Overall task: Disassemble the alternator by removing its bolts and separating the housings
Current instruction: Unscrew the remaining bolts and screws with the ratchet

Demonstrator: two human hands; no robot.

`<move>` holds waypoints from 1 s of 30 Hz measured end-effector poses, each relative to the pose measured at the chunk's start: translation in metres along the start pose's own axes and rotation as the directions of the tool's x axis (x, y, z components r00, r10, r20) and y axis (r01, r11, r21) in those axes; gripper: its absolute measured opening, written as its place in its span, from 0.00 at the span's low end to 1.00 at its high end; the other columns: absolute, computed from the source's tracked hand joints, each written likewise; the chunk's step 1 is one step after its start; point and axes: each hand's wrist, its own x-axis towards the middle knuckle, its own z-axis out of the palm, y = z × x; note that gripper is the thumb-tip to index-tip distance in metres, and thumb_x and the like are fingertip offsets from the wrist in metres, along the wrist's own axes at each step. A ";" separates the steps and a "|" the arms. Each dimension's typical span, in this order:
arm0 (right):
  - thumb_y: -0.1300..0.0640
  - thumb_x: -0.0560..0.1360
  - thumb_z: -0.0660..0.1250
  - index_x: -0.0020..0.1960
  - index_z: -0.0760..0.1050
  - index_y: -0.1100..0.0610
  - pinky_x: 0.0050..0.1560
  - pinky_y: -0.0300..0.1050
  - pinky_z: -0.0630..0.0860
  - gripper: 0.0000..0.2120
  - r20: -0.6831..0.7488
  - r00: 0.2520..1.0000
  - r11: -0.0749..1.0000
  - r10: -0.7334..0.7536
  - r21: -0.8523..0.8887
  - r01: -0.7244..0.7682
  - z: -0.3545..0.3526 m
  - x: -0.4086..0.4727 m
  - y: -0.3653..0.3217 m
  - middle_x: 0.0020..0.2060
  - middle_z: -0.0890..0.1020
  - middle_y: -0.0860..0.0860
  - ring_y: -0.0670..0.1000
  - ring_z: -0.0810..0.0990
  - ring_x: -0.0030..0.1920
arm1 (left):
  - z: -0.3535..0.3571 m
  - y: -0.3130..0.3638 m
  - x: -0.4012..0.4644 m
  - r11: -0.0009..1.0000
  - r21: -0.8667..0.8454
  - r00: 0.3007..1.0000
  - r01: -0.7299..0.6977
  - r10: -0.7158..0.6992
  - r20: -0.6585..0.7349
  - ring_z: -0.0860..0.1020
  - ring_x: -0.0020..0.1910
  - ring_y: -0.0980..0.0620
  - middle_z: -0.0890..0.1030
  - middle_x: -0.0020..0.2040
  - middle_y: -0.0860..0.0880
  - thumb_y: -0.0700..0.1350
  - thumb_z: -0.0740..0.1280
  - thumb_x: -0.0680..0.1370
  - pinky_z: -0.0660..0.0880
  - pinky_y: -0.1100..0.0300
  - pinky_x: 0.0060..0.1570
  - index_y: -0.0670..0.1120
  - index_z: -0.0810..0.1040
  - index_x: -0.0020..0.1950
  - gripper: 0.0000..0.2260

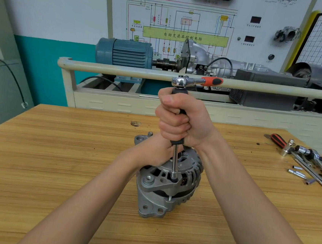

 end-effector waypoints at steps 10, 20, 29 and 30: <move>0.64 0.76 0.64 0.33 0.63 0.57 0.20 0.30 0.56 0.16 -0.089 0.996 0.959 -0.010 0.280 0.035 -0.016 -0.010 0.001 0.20 0.60 0.48 0.43 0.54 0.17 | -0.004 0.001 0.002 0.997 0.056 0.998 0.052 -0.054 0.035 0.71 0.32 0.65 0.72 0.29 0.56 0.33 0.61 0.80 0.66 0.72 0.36 0.57 0.67 0.37 0.20; 0.51 0.73 0.62 0.30 0.75 0.50 0.52 0.46 0.73 0.13 -0.525 0.771 0.779 -0.360 -0.624 -0.062 -0.018 -0.028 -0.002 0.39 0.78 0.53 0.50 0.77 0.45 | -0.033 0.051 -0.011 0.756 -0.602 0.955 0.257 -0.293 0.040 0.82 0.47 0.45 0.84 0.44 0.41 0.34 0.57 0.69 0.78 0.57 0.52 0.34 0.74 0.57 0.18; 0.52 0.68 0.69 0.55 0.74 0.57 0.53 0.43 0.75 0.17 -0.468 0.759 0.828 -0.452 -0.538 0.161 0.003 -0.033 -0.006 0.46 0.82 0.54 0.48 0.80 0.51 | -0.016 0.074 -0.007 0.769 -0.598 0.894 0.227 -0.408 -0.185 0.58 0.21 0.56 0.62 0.22 0.54 0.32 0.65 0.73 0.56 0.66 0.22 0.47 0.65 0.31 0.16; 0.56 0.69 0.68 0.58 0.71 0.60 0.54 0.44 0.74 0.19 -0.462 0.736 0.843 -0.496 -0.461 0.279 0.005 -0.035 -0.006 0.49 0.81 0.57 0.51 0.79 0.53 | -0.016 0.073 -0.007 0.774 -0.591 0.888 0.226 -0.413 -0.201 0.58 0.20 0.56 0.62 0.22 0.54 0.33 0.65 0.74 0.57 0.66 0.21 0.47 0.64 0.30 0.17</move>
